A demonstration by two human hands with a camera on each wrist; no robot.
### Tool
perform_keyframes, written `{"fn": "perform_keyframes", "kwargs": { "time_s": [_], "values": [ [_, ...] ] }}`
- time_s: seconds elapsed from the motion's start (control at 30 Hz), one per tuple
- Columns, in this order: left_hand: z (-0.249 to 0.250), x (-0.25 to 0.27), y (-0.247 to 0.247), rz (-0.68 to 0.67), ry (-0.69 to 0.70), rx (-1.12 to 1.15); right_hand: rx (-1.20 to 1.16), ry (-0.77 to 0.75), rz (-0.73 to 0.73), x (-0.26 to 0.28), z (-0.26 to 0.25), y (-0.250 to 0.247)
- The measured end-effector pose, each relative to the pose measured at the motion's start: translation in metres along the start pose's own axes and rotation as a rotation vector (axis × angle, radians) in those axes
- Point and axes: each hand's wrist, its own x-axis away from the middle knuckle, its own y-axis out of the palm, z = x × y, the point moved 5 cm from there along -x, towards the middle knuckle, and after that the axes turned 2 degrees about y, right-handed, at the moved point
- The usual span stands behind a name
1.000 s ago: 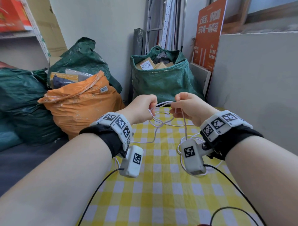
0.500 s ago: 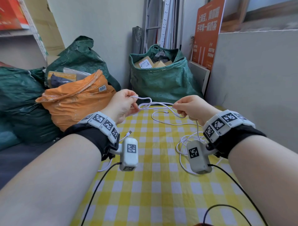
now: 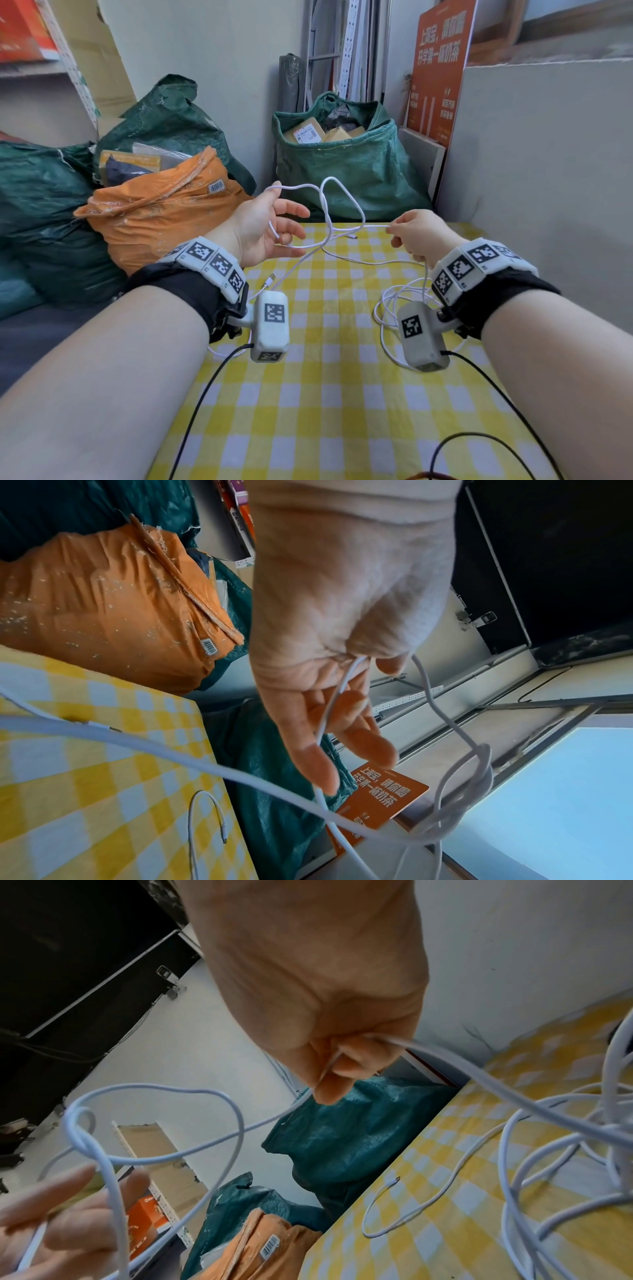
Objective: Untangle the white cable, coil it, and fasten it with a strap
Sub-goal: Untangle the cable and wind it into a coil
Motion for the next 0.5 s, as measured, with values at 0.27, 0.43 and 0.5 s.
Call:
{"fn": "perform_keyframes", "kwargs": {
  "time_s": [0.27, 0.43, 0.5],
  "values": [
    [-0.001, -0.001, 0.011, -0.003, -0.056, -0.119, -0.207, -0.371, 0.063, 0.023, -0.039, -0.001],
    [-0.001, -0.001, 0.019, 0.048, -0.091, -0.214, -0.158, -0.52, -0.137, 0.046, -0.074, 0.014],
    [-0.001, -0.001, 0.02, 0.079, -0.105, -0.258, -0.101, -0.548, -0.151, 0.049, -0.079, 0.017]
  ]
}}
